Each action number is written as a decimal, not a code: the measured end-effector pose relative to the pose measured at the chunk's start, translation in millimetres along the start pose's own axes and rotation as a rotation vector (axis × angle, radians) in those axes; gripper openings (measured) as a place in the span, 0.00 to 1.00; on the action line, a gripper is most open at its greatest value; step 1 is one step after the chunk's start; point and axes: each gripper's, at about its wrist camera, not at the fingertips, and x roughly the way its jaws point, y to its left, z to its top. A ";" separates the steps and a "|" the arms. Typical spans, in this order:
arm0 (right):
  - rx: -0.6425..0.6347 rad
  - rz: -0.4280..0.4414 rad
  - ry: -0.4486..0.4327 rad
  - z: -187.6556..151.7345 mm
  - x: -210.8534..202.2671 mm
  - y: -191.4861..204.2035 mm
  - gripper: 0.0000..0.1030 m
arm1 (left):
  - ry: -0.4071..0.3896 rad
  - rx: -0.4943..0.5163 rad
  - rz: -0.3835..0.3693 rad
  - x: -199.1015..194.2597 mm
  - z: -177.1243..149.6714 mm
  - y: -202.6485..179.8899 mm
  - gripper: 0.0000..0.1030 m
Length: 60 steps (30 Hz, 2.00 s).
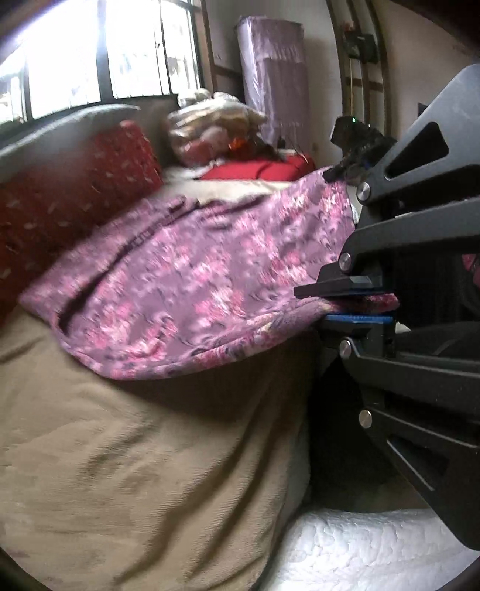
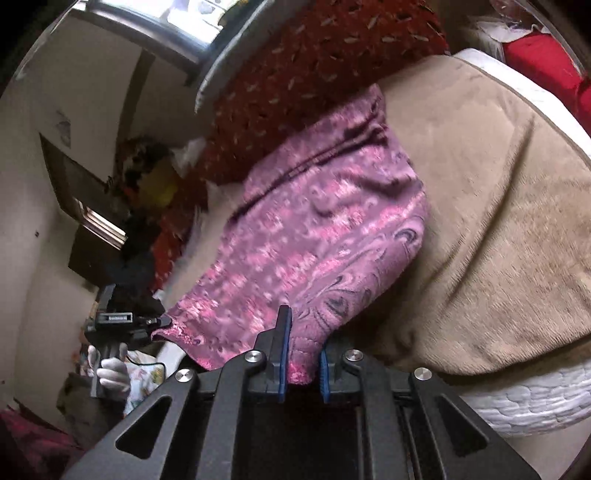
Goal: Fold small clothes
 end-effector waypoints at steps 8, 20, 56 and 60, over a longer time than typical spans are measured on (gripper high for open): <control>0.046 0.094 -0.080 25.0 4.6 7.1 0.12 | -0.068 -0.054 -0.073 -9.2 30.0 -0.3 0.05; 0.120 0.162 -0.179 89.4 29.3 -9.0 0.12 | -0.152 -0.117 -0.105 5.2 104.1 -5.8 0.05; 0.664 0.130 -0.382 335.0 207.3 -156.8 0.44 | -0.222 -0.377 -0.150 116.4 402.1 -12.1 0.30; 0.595 0.040 -0.377 327.8 189.6 -158.7 0.46 | -0.300 -0.313 -0.118 90.4 390.7 -17.0 0.48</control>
